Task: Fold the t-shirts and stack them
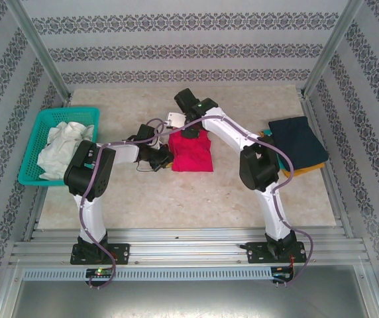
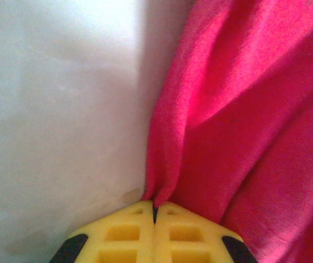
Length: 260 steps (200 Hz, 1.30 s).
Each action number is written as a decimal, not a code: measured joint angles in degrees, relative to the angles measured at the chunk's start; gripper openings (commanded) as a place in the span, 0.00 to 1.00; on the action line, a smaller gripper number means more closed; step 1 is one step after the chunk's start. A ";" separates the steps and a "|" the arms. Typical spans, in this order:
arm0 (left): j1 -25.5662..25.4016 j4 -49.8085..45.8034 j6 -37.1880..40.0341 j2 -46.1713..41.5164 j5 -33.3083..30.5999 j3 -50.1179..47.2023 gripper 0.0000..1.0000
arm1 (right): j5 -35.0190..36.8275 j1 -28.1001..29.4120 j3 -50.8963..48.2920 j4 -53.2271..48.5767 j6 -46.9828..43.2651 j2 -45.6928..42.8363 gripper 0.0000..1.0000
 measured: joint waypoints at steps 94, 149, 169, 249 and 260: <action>0.63 -6.21 1.33 -7.91 -6.60 -5.16 0.38 | -0.55 -4.66 -17.31 15.10 23.65 -15.82 0.93; -0.11 -15.78 1.68 -18.23 -16.76 -4.33 0.81 | -7.72 -8.66 -30.99 19.87 49.86 -22.64 0.93; -1.77 -15.98 1.07 -17.86 -18.14 -0.39 0.83 | -11.78 -9.27 -35.01 20.70 56.65 -22.10 0.92; -4.33 -15.98 -2.03 -5.66 -18.40 7.82 0.63 | -23.12 -11.41 -36.85 24.46 70.29 -17.09 0.91; -4.33 -16.04 -2.10 -5.03 -18.27 7.82 0.57 | -24.24 -11.87 -36.85 24.50 71.14 -15.82 0.91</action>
